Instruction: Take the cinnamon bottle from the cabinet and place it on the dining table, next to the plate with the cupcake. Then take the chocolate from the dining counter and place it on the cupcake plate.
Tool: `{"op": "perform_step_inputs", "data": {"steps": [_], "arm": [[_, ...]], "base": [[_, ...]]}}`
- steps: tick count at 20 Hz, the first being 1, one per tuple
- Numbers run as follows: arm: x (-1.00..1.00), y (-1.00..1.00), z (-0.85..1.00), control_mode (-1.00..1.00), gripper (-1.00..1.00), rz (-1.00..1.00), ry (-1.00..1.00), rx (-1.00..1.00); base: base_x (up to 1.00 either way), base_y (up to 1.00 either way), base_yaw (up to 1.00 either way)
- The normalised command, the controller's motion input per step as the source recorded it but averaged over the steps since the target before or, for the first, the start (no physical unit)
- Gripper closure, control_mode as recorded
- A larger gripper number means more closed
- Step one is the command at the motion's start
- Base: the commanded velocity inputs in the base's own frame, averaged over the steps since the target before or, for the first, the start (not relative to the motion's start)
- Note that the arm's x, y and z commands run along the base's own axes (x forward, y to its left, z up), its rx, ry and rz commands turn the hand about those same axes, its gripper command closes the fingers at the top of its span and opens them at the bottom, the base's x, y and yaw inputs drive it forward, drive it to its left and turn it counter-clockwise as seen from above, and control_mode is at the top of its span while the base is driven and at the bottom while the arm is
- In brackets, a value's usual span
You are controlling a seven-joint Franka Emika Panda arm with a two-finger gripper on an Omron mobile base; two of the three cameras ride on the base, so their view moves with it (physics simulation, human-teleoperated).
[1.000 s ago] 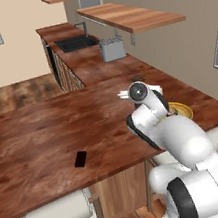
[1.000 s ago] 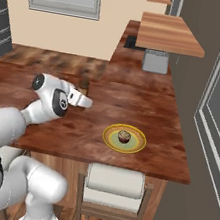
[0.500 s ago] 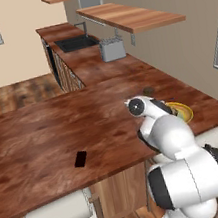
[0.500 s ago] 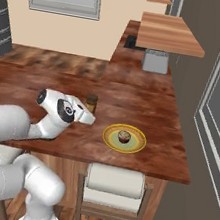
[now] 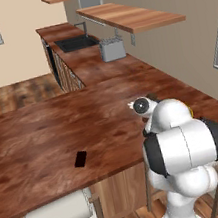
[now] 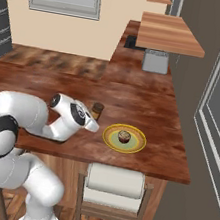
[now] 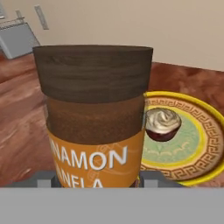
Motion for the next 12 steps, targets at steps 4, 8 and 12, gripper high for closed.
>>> {"op": "perform_step_inputs", "data": {"steps": [4, 8, 12], "arm": [[0.23, 0.0, -0.41, -1.0, 1.0, -0.04, 0.0, 0.0], [0.14, 0.0, -0.5, -1.0, 1.0, -0.05, 0.0, 0.0], [0.11, 0.0, -0.51, -1.0, 1.0, -0.04, 0.0, 0.0]], "base": [[0.0, 0.0, 0.0], [0.0, 0.0, 0.0], [0.0, 0.0, 0.0]]}}
